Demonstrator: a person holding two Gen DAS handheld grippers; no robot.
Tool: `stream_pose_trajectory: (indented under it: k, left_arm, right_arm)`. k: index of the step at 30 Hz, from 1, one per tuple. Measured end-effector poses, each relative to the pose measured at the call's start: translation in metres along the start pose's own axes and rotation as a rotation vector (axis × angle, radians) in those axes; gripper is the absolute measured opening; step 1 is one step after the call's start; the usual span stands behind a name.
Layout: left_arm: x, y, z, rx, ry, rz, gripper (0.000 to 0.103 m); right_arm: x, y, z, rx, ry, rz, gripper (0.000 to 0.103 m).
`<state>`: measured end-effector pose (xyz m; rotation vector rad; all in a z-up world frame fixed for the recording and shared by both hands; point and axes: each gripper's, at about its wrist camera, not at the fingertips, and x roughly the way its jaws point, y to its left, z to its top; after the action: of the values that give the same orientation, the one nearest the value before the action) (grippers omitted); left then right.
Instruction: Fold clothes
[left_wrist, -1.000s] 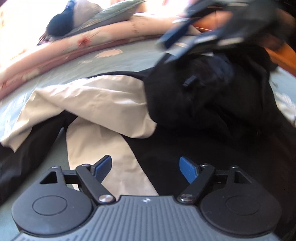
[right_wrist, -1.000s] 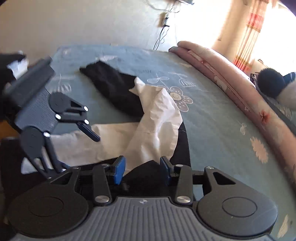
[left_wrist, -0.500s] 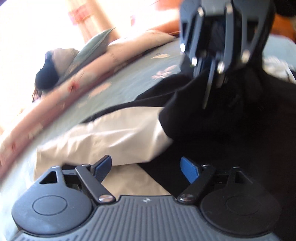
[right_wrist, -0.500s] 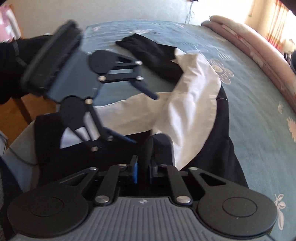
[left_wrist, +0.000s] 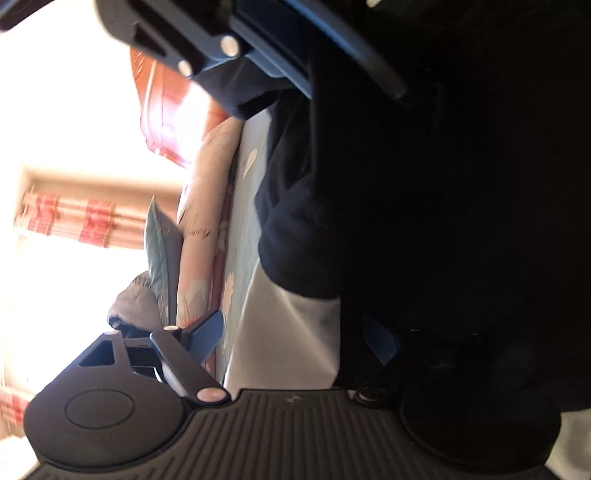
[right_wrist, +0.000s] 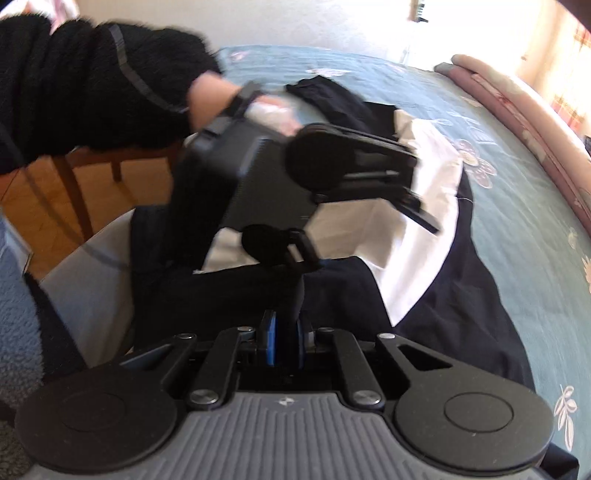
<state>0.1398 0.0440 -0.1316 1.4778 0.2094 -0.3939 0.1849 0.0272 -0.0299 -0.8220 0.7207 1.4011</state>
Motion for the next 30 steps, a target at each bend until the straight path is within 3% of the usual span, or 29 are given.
stream_pose_trajectory:
  k: [2,3,4,6,7,12,13,14,16,18,20,22,26,27,29,30]
  left_arm:
    - [0.001,-0.004,0.004,0.047,-0.010,-0.022,0.083]
    - [0.001,-0.006,0.006,0.064,-0.010,-0.036,0.072]
    - [0.002,-0.007,0.008,0.079,-0.007,-0.053,0.047]
    - [0.003,-0.006,0.011,0.071,0.011,-0.060,0.015]
    - [0.003,-0.003,0.013,0.050,0.016,-0.068,0.011]
    - [0.004,0.023,0.013,-0.120,0.036,-0.015,0.007]
    - [0.005,0.032,0.010,-0.199,0.044,-0.011,0.007]
    - [0.006,0.041,0.007,-0.292,0.052,-0.012,0.007]
    - [0.012,0.054,-0.001,-0.440,0.080,-0.014,0.007]
    - [0.019,0.062,-0.009,-0.560,0.112,-0.016,0.008]
    - [0.025,0.062,-0.013,-0.639,0.142,-0.033,0.008]
    - [0.029,0.056,-0.013,-0.650,0.160,-0.045,0.007]
    - [0.040,0.045,-0.005,-0.575,0.204,-0.065,0.007]
    - [0.042,0.042,-0.005,-0.563,0.216,-0.071,0.007]
    - [0.042,0.038,-0.016,-0.569,0.238,-0.081,0.007]
    - [0.044,0.036,-0.019,-0.576,0.247,-0.084,0.007]
  right_arm:
    - [0.001,0.007,0.001,-0.013,0.005,0.012,0.015]
    - [0.001,0.011,0.001,-0.016,0.003,0.015,0.016]
    - [-0.001,0.014,0.001,-0.020,0.000,0.005,0.021]
    - [-0.007,0.019,0.001,-0.019,-0.014,-0.024,0.027]
    - [-0.017,0.018,0.000,0.000,-0.035,-0.039,0.027]
    - [-0.096,0.009,-0.019,0.133,-0.201,-0.168,0.028]
    - [-0.117,0.007,-0.028,0.163,-0.244,-0.218,0.033]
    - [-0.138,0.004,-0.036,0.193,-0.287,-0.268,0.045]
    - [-0.162,-0.004,-0.060,0.251,-0.294,-0.400,0.063]
    - [-0.184,-0.012,-0.085,0.308,-0.286,-0.538,0.064]
    - [-0.178,-0.019,-0.107,0.327,-0.220,-0.595,0.064]
    - [-0.168,-0.025,-0.129,0.338,-0.144,-0.639,0.064]
    - [-0.147,-0.038,-0.172,0.361,0.009,-0.723,0.060]
    - [-0.140,-0.044,-0.175,0.369,0.023,-0.726,0.058]
    - [-0.120,-0.061,-0.173,0.398,0.004,-0.677,0.043]
    - [-0.110,-0.069,-0.171,0.409,-0.003,-0.661,0.040]
